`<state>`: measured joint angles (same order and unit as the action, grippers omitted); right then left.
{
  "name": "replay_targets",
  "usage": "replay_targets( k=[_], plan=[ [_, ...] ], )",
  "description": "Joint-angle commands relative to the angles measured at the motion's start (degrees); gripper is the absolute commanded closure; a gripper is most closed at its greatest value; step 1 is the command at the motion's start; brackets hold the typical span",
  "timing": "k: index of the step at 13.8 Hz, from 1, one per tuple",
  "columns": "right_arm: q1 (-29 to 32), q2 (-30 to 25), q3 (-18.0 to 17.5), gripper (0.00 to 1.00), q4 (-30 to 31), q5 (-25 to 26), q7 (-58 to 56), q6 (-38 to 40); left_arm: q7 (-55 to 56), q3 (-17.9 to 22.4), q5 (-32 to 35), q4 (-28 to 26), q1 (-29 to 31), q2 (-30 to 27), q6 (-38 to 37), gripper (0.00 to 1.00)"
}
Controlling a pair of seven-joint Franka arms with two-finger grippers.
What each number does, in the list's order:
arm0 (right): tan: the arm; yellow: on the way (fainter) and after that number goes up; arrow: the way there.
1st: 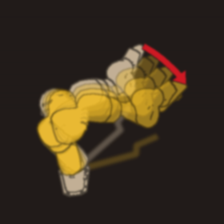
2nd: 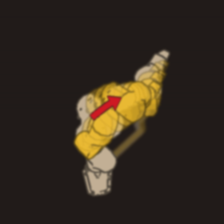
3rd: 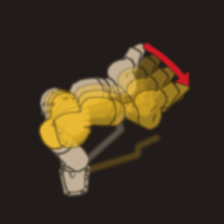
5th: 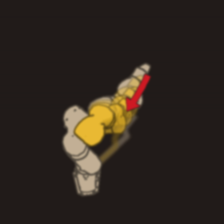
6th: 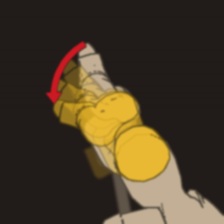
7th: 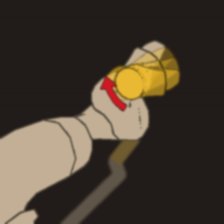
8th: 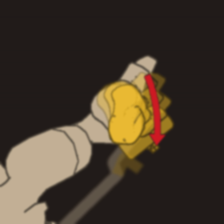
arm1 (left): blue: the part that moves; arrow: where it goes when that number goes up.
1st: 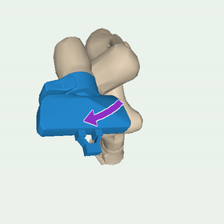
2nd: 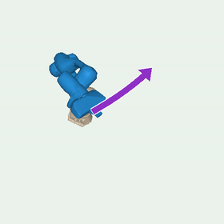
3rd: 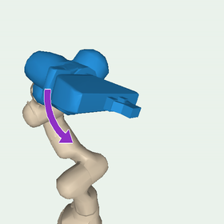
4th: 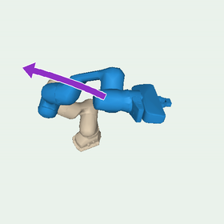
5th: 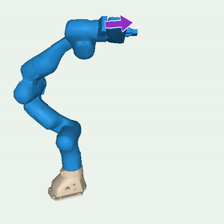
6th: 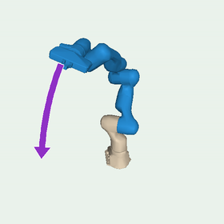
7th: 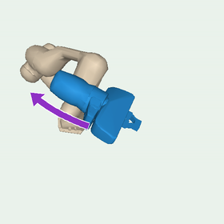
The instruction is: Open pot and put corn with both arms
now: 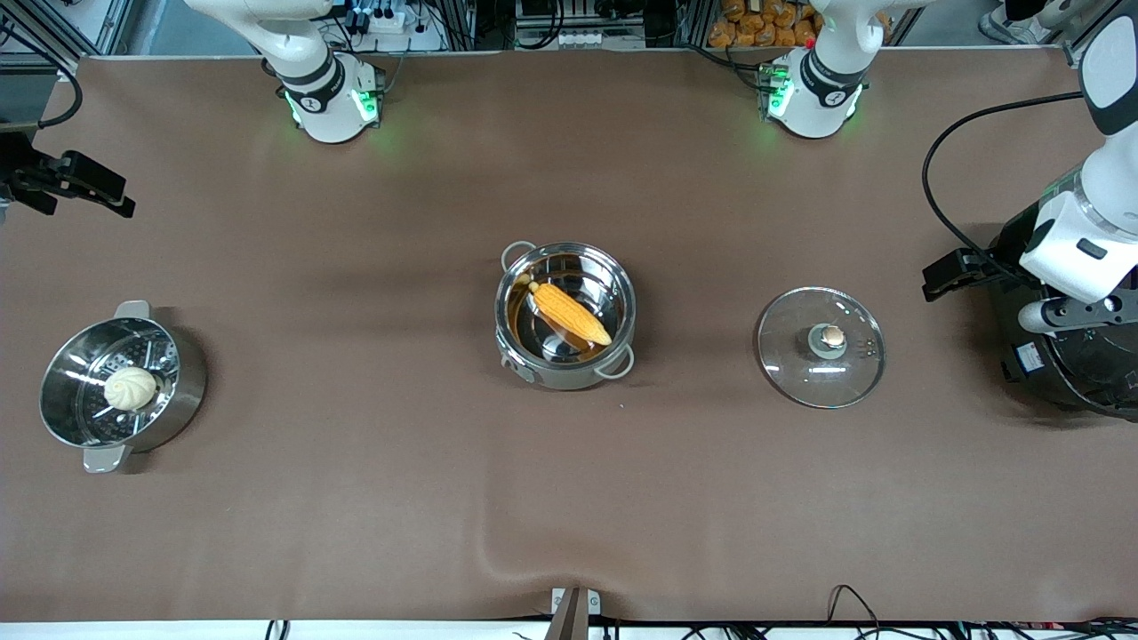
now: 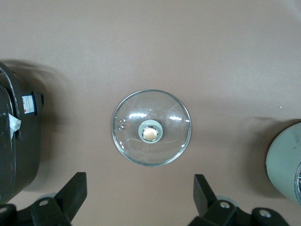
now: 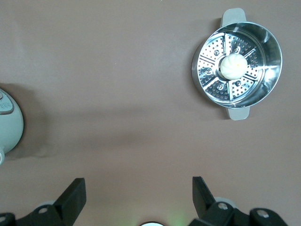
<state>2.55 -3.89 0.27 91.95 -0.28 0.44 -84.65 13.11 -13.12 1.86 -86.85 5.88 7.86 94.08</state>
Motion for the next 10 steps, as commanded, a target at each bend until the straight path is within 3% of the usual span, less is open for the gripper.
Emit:
replay_targets(
  k=[1,10],
  plan=[
    [0.8,-0.3,-1.1,0.0,-0.5,-0.4,1.1,0.8,-0.4,0.2,0.8,1.2,0.1,-0.2,-2.2,0.0],
    [0.4,-0.5,-1.3,0.0,-0.2,-0.4,0.7,0.5,-0.5,0.3,0.7,1.2,0.2,-0.4,-2.2,0.0]
  ],
)
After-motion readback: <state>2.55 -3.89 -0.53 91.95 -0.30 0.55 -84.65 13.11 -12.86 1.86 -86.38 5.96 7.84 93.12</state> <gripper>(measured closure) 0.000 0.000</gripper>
